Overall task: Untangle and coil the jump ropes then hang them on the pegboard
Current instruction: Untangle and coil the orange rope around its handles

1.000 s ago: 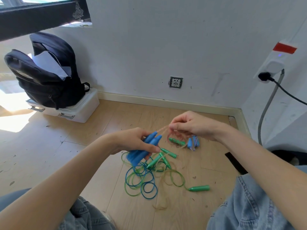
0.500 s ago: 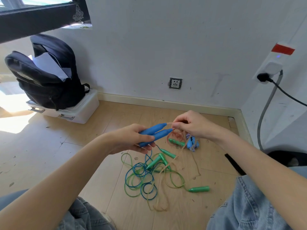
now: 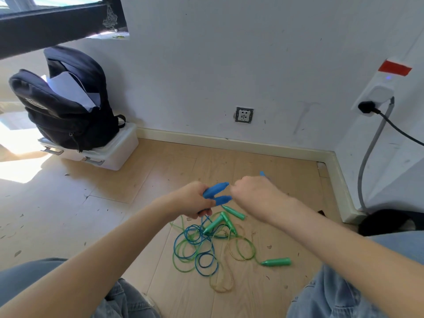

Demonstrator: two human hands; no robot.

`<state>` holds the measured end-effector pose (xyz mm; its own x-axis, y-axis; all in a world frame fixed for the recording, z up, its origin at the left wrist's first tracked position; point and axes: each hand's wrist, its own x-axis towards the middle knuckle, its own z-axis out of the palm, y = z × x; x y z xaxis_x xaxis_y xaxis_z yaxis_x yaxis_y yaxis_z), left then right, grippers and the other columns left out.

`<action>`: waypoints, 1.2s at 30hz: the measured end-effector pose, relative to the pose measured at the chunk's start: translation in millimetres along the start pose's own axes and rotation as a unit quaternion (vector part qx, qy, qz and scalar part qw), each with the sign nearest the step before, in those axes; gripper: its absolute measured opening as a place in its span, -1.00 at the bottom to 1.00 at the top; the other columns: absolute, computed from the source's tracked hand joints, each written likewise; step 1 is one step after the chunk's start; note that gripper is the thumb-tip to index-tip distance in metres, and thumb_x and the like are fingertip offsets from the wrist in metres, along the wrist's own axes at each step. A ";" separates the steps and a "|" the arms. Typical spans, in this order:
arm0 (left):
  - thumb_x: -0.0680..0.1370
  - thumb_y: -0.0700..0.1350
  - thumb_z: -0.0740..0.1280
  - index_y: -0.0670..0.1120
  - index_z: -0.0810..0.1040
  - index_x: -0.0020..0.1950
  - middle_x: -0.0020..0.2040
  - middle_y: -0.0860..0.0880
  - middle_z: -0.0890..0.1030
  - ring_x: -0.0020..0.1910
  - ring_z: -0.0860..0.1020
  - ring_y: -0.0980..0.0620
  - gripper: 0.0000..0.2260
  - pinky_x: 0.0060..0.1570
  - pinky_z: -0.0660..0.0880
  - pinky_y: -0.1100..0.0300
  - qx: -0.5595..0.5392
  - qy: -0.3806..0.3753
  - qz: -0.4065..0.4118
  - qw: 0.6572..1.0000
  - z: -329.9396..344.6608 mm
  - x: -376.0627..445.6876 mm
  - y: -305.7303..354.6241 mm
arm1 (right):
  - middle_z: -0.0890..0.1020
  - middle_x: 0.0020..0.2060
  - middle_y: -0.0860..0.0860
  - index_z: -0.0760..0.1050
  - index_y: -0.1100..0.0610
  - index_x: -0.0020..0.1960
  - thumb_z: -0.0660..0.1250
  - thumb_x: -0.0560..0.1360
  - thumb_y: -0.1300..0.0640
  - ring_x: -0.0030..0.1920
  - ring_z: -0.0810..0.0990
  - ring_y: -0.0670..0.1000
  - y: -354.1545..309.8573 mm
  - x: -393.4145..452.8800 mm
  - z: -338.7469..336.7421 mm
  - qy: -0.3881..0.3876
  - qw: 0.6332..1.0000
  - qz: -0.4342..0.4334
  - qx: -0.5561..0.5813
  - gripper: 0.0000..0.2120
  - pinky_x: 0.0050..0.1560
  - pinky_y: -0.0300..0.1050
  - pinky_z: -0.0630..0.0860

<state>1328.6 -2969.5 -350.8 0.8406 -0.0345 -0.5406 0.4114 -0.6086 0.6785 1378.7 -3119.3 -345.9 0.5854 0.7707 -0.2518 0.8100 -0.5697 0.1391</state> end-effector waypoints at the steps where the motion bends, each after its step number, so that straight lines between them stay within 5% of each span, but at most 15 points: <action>1: 0.58 -0.20 0.19 -0.13 0.43 0.07 -0.30 -0.02 0.50 -0.43 0.38 0.11 -0.91 -0.45 0.33 0.34 0.023 -0.038 -0.022 0.999 7.4 0.4 -1.8 | 0.54 -0.11 0.09 0.47 0.19 0.05 0.15 0.52 0.34 -0.02 0.56 0.14 -12.5 -1.8 3.6 -0.022 0.998 -0.048 -0.033 -0.82 -0.23 -0.06 0.41; 3: 0.58 -0.23 0.17 -0.13 0.39 0.01 -0.29 -0.05 0.45 -0.42 0.36 0.10 -0.96 -0.47 0.30 0.33 0.039 -0.130 -0.061 0.989 18.9 -0.8 -6.8 | 0.56 -0.05 0.11 0.48 0.22 0.09 0.16 0.51 0.34 -0.05 0.54 0.16 -28.2 -6.8 8.7 -0.059 0.987 -0.132 -0.069 -0.79 -0.26 -0.08 0.36; 6: 0.59 -0.22 0.19 -0.14 0.39 0.05 -0.26 -0.04 0.45 -0.39 0.37 0.12 -0.94 -0.44 0.31 0.35 0.025 -0.211 -0.076 0.974 18.5 -3.9 -12.9 | 0.41 -0.33 0.05 0.51 0.24 0.03 0.24 0.49 0.27 -0.25 0.45 0.13 -26.0 -9.2 4.1 -0.087 0.984 -0.154 -0.038 -0.85 -0.31 -0.08 0.34; 8: 0.59 -0.21 0.20 -0.15 0.40 0.09 -0.24 -0.03 0.48 -0.37 0.39 0.13 -0.91 -0.43 0.33 0.37 0.018 -0.244 -0.072 0.967 12.7 -5.5 -12.4 | 0.36 -0.38 0.03 0.56 0.21 -0.02 0.30 0.46 0.19 -0.25 0.48 0.13 -18.3 -9.7 -1.6 -0.089 0.984 -0.156 0.013 -0.86 -0.27 -0.10 0.40; 12: 0.59 -0.19 0.21 -0.12 0.41 0.09 -0.23 -0.01 0.50 -0.35 0.40 0.15 -0.91 -0.42 0.35 0.38 0.025 -0.300 -0.066 0.951 6.3 -9.7 -8.1 | 0.58 -0.29 -0.04 0.60 0.14 -0.13 0.43 0.38 0.12 -0.21 0.57 -0.02 -7.1 -13.0 -6.3 -0.093 0.974 -0.152 0.141 -0.88 -0.22 -0.12 0.49; 16: 0.59 -0.21 0.20 -0.03 0.47 0.03 -0.23 0.01 0.47 -0.31 0.41 0.15 -0.89 -0.36 0.35 0.35 0.027 -0.370 -0.048 0.927 3.9 -16.1 -6.9 | 0.60 -0.36 -0.05 0.58 0.18 -0.21 0.50 0.33 0.15 -0.34 0.52 -0.19 1.7 -16.1 -6.2 -0.156 0.923 -0.143 0.322 -0.86 -0.24 -0.23 0.49; 21: 0.59 -0.24 0.19 -0.03 0.48 0.08 -0.21 0.03 0.47 -0.30 0.41 0.18 -0.84 -0.34 0.35 0.38 -0.030 -0.405 0.022 0.914 -9.4 -28.5 -0.9 | 0.61 -0.34 -0.06 0.50 0.13 -0.07 0.42 0.40 0.28 -0.30 0.55 -0.12 24.1 -23.2 -12.8 -0.199 0.784 -0.115 0.577 -0.84 -0.24 -0.31 0.45; 23: 0.58 -0.24 0.20 0.02 0.51 0.07 -0.21 0.06 0.49 -0.28 0.42 0.19 -0.80 -0.32 0.37 0.38 -0.071 -0.421 0.071 0.901 -17.4 -34.3 4.8 | 0.59 -0.36 -0.04 0.53 0.14 -0.12 0.32 0.46 0.33 -0.34 0.55 -0.10 27.1 -25.5 -15.4 -0.193 0.689 -0.133 0.686 -0.89 -0.27 -0.30 0.48; 26: 0.56 -0.22 0.20 0.03 0.53 0.13 -0.20 0.06 0.49 -0.27 0.42 0.18 -0.76 -0.31 0.37 0.37 -0.183 -0.392 0.156 0.888 -25.2 -36.8 12.0 | 0.57 -0.38 0.00 0.57 0.10 -0.29 0.23 0.48 0.22 -0.40 0.55 -0.08 26.7 -25.1 -20.8 -0.122 0.530 -0.104 0.833 -0.78 -0.38 -0.25 0.53; 28: 0.53 -0.21 0.22 -0.03 0.50 0.14 -0.22 0.03 0.49 -0.30 0.41 0.17 -0.78 -0.33 0.36 0.36 -0.253 -0.327 0.181 0.893 -25.9 -34.2 14.0 | 0.53 -0.43 -0.02 0.57 0.07 -0.34 0.20 0.46 0.14 -0.48 0.47 -0.12 24.9 -21.2 -24.2 -0.060 0.496 -0.063 0.864 -0.74 -0.48 -0.32 0.43; 32: 0.50 -0.17 0.30 -0.10 0.48 0.12 -0.25 0.01 0.49 -0.36 0.41 0.16 -0.79 -0.38 0.32 0.35 -0.332 -0.181 0.182 0.908 -22.1 -22.0 14.3 | 0.35 -0.52 -0.05 0.52 0.11 -0.25 0.23 0.49 0.06 -0.57 0.16 -0.15 20.1 -11.9 -19.2 0.057 0.513 0.033 0.856 -0.80 -0.55 -0.32 0.07; 36: 0.54 -0.22 0.25 -0.15 0.53 0.08 -0.29 0.00 0.49 -0.42 0.41 0.16 -0.85 -0.46 0.32 0.38 -0.382 -0.034 0.133 0.914 -25.9 -8.3 12.7 | 0.31 -0.56 -0.13 0.52 0.16 -0.13 0.15 0.60 0.14 -0.56 0.14 -0.16 16.9 -10.4 -11.1 0.120 0.647 0.077 0.749 -0.77 -0.53 -0.30 0.02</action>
<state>1335.9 -2956.4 -324.9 0.9334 -0.1661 -0.3180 0.3435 0.1583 0.9257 1386.7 -3133.7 -330.3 0.7893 0.5915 -0.1644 -0.0976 -0.1435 -0.9848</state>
